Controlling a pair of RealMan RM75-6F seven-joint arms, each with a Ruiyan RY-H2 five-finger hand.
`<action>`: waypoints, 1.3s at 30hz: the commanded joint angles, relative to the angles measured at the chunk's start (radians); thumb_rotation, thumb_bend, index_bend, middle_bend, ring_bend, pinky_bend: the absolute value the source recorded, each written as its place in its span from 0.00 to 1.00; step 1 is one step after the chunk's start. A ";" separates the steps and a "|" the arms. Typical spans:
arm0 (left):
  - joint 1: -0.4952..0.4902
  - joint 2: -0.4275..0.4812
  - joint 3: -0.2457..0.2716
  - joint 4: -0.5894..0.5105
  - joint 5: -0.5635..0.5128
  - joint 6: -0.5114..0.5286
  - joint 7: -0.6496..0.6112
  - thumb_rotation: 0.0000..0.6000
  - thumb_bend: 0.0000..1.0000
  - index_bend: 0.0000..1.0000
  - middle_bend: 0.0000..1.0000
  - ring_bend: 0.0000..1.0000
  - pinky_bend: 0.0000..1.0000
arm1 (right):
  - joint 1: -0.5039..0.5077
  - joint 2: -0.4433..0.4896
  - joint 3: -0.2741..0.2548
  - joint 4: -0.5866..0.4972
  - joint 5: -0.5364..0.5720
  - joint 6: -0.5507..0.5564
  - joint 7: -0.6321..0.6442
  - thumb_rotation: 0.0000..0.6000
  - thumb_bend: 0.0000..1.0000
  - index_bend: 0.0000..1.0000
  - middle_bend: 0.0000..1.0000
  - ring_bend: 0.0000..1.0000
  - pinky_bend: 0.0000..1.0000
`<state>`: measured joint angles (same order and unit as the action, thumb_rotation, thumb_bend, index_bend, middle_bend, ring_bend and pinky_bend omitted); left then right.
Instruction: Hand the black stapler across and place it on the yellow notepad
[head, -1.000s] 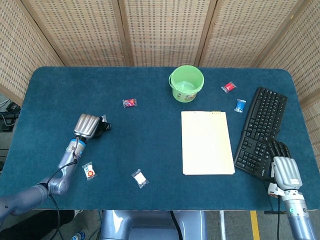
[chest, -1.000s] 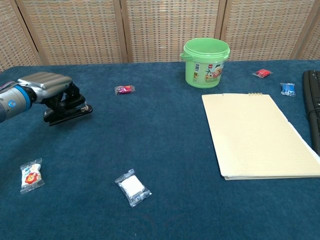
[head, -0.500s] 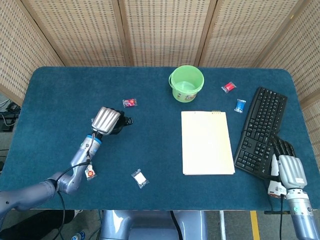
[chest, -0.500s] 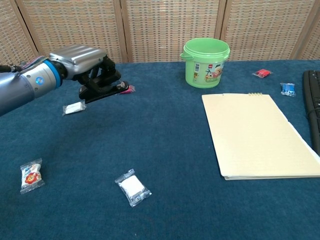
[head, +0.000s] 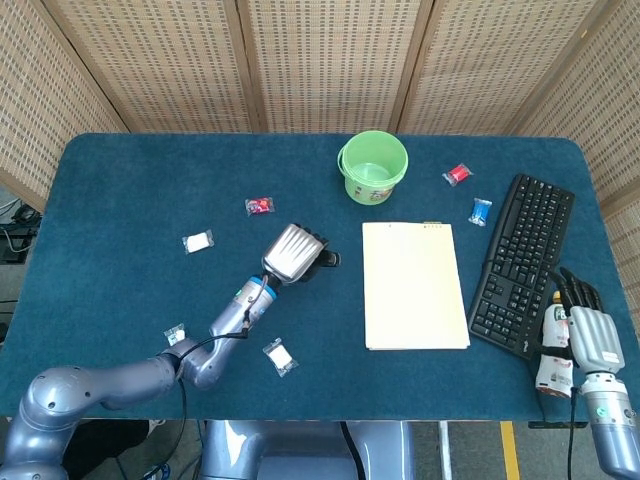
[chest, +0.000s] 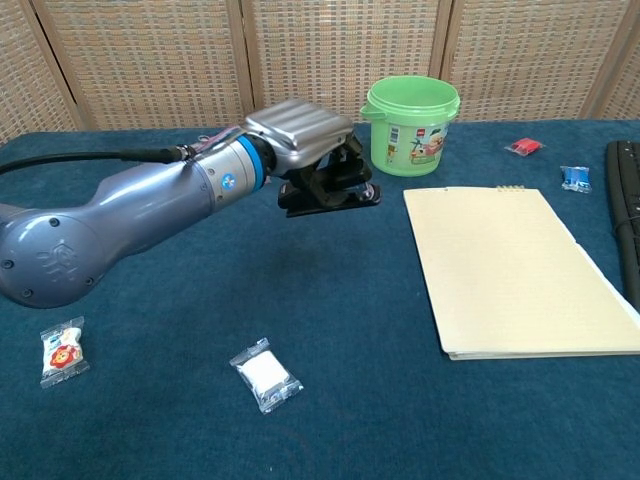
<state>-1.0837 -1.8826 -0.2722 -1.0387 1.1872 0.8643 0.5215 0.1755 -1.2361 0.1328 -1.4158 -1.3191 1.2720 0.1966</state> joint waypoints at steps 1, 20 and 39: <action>-0.032 -0.041 0.012 0.052 0.004 -0.035 0.018 1.00 0.60 0.75 0.55 0.53 0.53 | -0.001 0.002 0.006 0.008 0.010 -0.006 0.015 1.00 0.08 0.09 0.00 0.00 0.00; -0.075 -0.136 0.050 0.191 0.030 -0.081 0.024 1.00 0.54 0.67 0.44 0.42 0.43 | -0.001 0.006 0.012 0.014 0.012 -0.013 0.044 1.00 0.08 0.09 0.00 0.00 0.00; -0.012 -0.086 0.033 0.091 0.020 0.001 0.018 1.00 0.30 0.00 0.00 0.00 0.03 | -0.005 0.012 0.013 0.005 0.006 -0.003 0.039 1.00 0.08 0.09 0.00 0.00 0.00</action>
<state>-1.1133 -1.9860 -0.2343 -0.9232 1.2102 0.8440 0.5489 0.1708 -1.2246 0.1461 -1.4110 -1.3128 1.2689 0.2358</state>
